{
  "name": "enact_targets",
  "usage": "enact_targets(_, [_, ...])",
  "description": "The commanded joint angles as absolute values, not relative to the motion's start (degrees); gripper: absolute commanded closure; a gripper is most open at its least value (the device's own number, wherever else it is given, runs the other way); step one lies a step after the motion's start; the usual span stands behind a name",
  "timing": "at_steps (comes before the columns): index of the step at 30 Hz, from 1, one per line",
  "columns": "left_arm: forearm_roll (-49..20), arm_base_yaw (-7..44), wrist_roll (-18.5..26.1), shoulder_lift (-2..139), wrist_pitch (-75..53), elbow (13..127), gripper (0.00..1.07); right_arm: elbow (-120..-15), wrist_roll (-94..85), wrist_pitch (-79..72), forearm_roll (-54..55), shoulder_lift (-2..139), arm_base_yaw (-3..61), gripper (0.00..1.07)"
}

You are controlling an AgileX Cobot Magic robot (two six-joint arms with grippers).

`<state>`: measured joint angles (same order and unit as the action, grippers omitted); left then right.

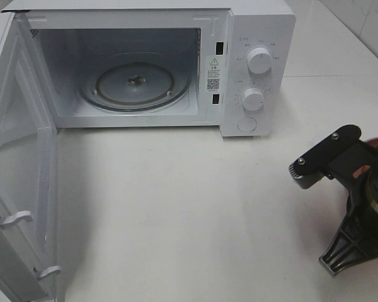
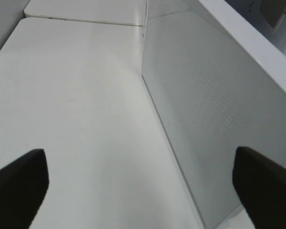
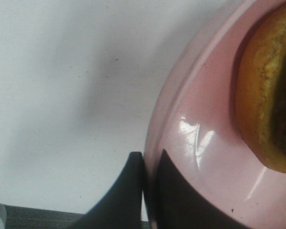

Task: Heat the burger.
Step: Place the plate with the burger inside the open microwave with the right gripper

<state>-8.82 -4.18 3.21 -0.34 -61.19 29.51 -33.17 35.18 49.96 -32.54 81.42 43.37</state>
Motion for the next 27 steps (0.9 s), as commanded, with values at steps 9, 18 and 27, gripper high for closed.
enact_targets(9, [-9.11,-4.30,3.27,-1.32,-61.31,29.56,0.09,-33.12,36.04,53.74,-34.38,80.67,54.66,1.07])
enact_targets(18, [-9.11,-4.30,3.27,-1.32,-61.31,29.56,0.09,-33.12,35.98,54.66,-33.69,80.67,64.92,1.07])
enact_targets(27, [-9.11,-4.30,3.27,-1.32,-61.31,29.56,0.09,-33.12,33.23,55.06,-34.43,80.67,71.73,1.07])
